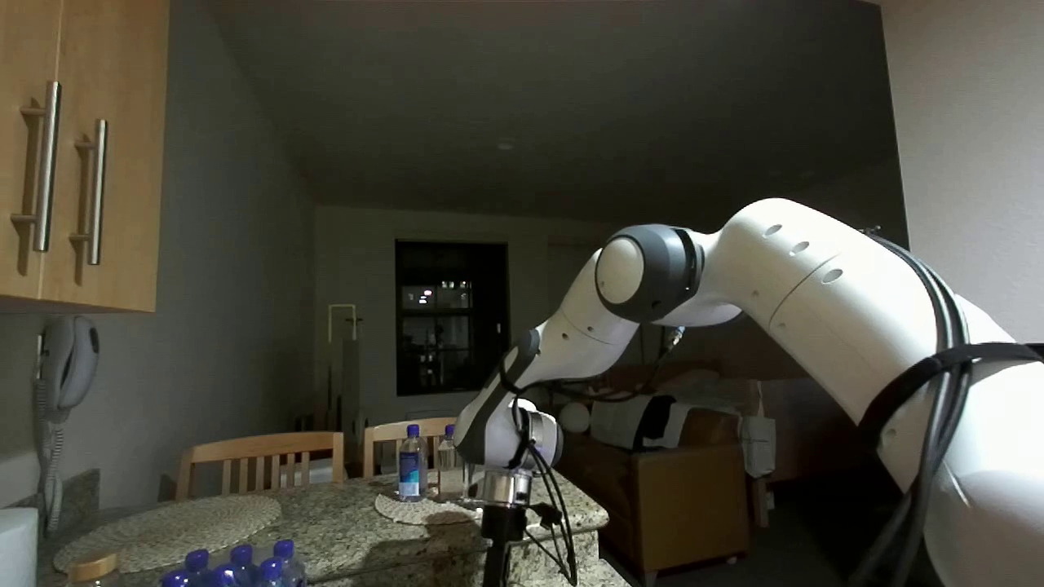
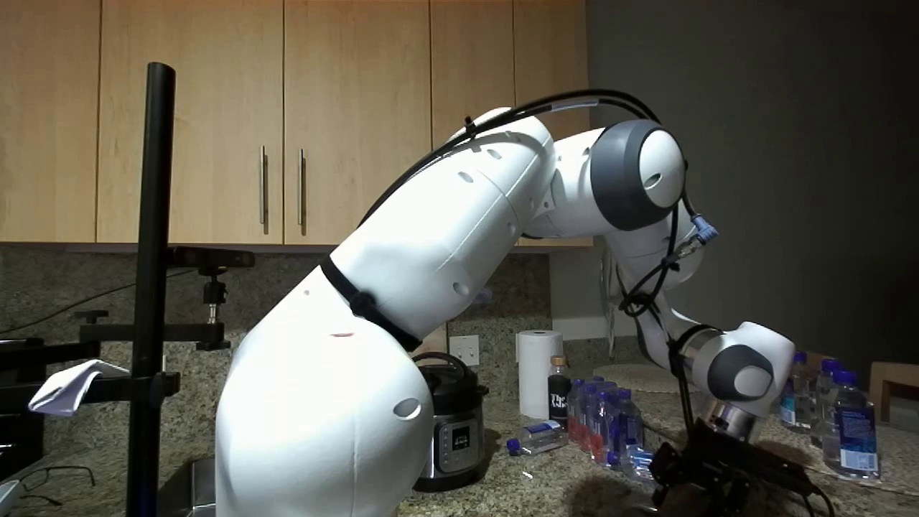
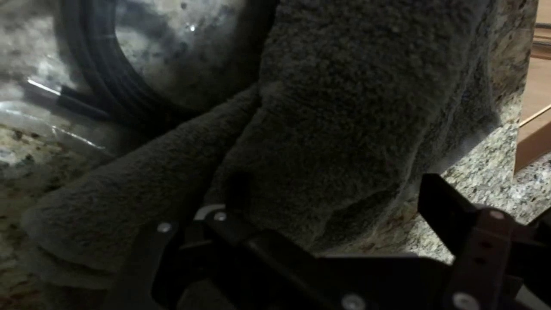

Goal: Move the towel to the right

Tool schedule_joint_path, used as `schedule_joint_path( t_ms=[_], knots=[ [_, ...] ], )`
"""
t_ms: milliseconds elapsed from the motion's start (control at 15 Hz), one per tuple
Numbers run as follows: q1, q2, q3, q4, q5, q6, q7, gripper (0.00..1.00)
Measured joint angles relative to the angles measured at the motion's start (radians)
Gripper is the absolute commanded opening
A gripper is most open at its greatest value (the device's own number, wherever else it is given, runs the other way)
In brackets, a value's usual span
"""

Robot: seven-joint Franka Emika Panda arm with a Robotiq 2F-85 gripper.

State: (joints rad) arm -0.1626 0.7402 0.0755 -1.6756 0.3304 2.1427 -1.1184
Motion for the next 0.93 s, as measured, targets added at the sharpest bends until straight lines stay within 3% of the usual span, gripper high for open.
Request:
schedule_joint_path(
  t_ms=[400, 933],
  knots=[
    [-0.004, 0.052, 0.000, 0.072, -0.002, 0.034, 0.062, 1.00],
    [-0.008, 0.158, -0.014, 0.252, -0.011, 0.075, 0.219, 1.00]
  ],
)
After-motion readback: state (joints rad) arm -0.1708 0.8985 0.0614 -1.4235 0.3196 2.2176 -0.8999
